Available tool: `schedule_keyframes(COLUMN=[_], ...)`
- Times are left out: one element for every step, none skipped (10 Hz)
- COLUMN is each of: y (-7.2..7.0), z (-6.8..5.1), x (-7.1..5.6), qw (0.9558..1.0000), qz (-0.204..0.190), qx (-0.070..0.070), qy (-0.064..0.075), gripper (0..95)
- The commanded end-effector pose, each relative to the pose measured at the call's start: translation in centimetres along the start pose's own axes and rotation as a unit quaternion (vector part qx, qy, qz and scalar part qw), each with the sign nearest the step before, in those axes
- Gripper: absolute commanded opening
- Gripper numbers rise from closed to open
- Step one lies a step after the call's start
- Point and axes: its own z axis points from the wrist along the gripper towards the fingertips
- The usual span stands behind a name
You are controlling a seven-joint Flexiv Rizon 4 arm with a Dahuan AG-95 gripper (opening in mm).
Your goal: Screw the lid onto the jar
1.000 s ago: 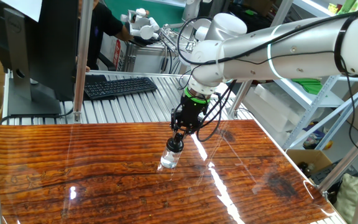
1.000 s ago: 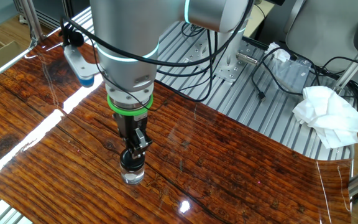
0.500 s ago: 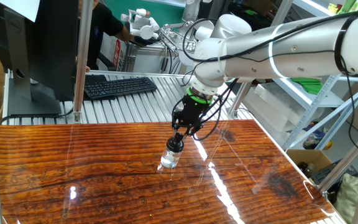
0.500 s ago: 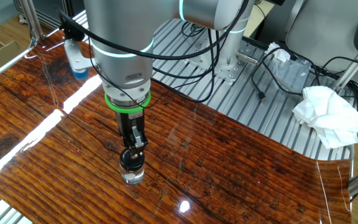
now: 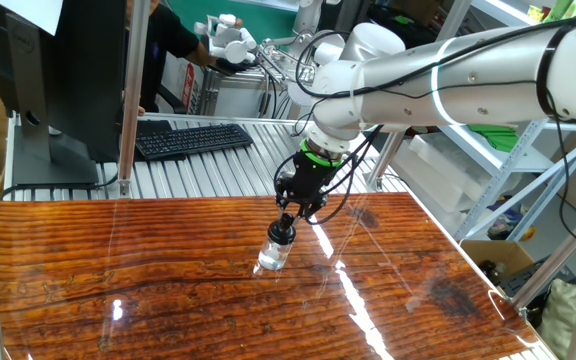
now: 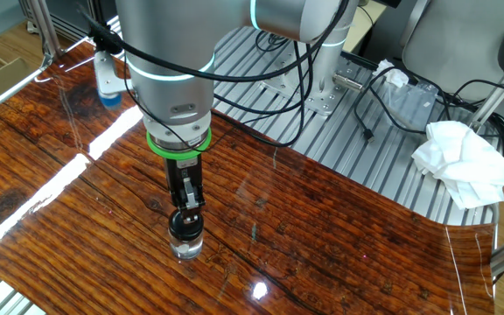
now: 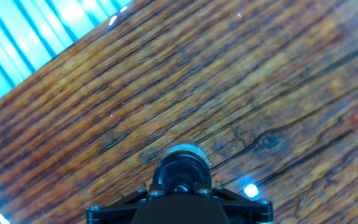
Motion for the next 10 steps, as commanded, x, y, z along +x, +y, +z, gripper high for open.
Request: schedule_keyframes(y=[0.07,0.07,0.07,0.07,0.07,0.07,0.07,0.07,0.07,0.07], z=[0.19,0.20,0.20,0.21,0.21,0.22,0.22,0.25,0.25,0.25], x=[0.06,0.06,0.06,0.06,0.06,0.06,0.06,0.06,0.06,0.06], qw=[0.9997,0.9996,0.9994,0.9990,0.9987,0.9985,0.9989,0.9994,0.9998,0.9999], qz=[0.022,0.026,0.034,0.042,0.050,0.054,0.046,0.033,0.018,0.011], qx=[-0.006,-0.007,-0.008,-0.010,-0.011,-0.013,-0.011,-0.007,0.000,0.000], qy=[0.000,0.000,0.000,0.000,0.001,0.002,0.002,0.000,0.001,0.003], gripper=[0.0,0.0,0.0,0.0,0.0,0.0,0.0,0.0,0.0,0.0])
